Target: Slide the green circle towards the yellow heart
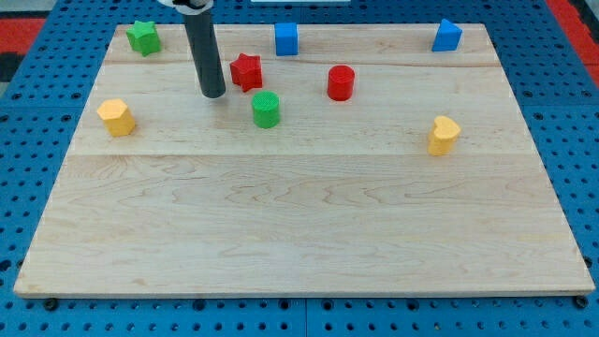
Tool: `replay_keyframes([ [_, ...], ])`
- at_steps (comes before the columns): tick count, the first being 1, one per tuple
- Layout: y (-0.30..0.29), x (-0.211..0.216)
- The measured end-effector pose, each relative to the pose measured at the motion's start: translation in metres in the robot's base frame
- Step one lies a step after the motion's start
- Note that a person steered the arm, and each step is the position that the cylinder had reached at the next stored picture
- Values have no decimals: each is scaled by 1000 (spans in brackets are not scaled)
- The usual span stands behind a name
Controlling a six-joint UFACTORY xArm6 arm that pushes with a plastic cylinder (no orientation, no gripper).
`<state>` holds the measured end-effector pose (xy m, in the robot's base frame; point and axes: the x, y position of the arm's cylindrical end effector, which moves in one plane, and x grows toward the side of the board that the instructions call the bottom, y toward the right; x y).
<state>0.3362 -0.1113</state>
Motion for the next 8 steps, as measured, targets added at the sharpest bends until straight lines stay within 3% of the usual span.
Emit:
replay_keyframes([
  [2,21,0],
  [6,45,59],
  [8,69,67],
])
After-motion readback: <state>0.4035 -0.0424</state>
